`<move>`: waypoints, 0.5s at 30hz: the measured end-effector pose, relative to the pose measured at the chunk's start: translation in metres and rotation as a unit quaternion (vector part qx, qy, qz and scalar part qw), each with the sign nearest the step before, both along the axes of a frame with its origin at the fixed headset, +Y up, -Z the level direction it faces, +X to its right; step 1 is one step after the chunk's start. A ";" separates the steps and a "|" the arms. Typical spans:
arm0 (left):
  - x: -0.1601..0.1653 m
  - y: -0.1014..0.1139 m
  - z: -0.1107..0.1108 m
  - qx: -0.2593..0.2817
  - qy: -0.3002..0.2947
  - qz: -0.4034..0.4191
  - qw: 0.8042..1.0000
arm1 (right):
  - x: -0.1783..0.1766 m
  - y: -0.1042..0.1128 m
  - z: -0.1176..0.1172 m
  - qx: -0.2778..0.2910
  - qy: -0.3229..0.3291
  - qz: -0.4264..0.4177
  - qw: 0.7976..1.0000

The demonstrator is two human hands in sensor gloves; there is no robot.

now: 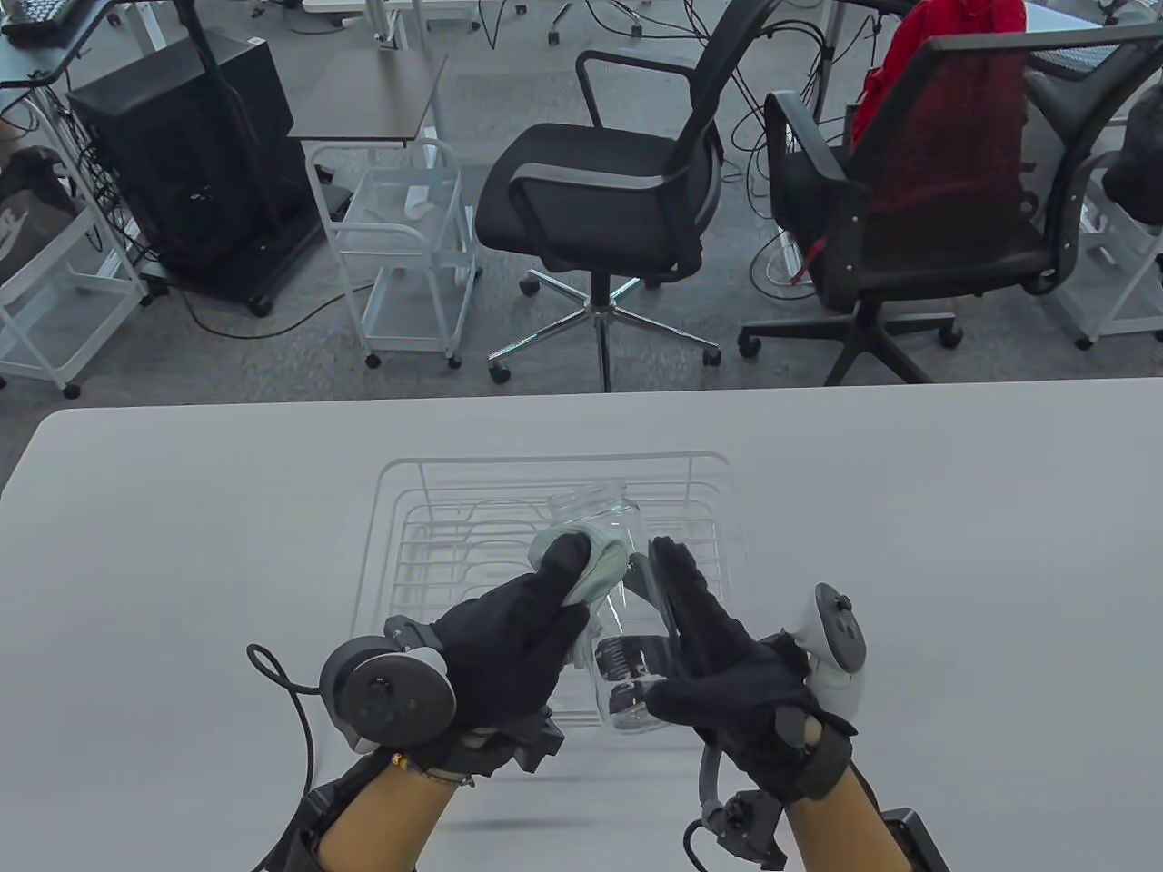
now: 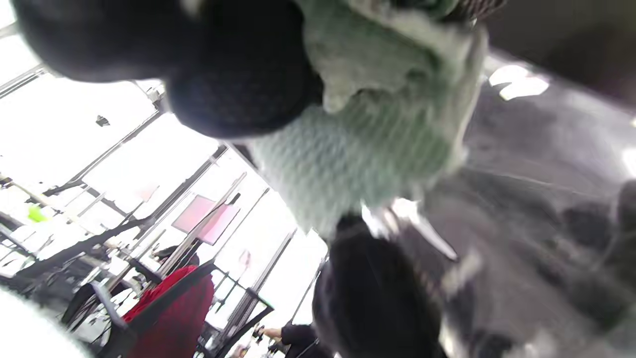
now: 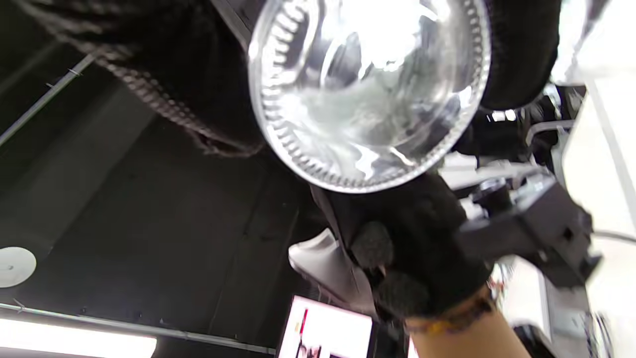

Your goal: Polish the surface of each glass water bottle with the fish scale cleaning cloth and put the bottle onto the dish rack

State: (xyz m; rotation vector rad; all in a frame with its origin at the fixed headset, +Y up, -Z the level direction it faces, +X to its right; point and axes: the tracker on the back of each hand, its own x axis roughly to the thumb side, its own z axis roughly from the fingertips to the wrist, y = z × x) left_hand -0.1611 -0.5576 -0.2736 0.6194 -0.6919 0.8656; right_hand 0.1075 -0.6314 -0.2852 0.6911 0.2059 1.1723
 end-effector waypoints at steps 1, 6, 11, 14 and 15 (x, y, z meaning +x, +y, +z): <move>-0.006 0.004 0.000 0.003 0.010 0.004 1.000 | 0.008 0.003 0.000 -0.006 -0.039 -0.008 0.999; -0.078 0.020 -0.009 -0.062 0.073 0.056 0.994 | 0.060 0.008 0.000 0.036 -0.256 0.070 0.963; -0.138 -0.015 -0.018 -0.124 0.124 0.025 0.984 | 0.085 0.010 0.002 0.005 -0.324 0.115 0.939; -0.155 -0.046 -0.018 -0.138 0.131 0.045 0.981 | 0.093 0.019 0.006 0.035 -0.404 0.226 0.886; -0.160 -0.052 -0.021 -0.157 0.129 0.026 0.979 | 0.094 0.023 0.009 0.051 -0.434 0.266 0.859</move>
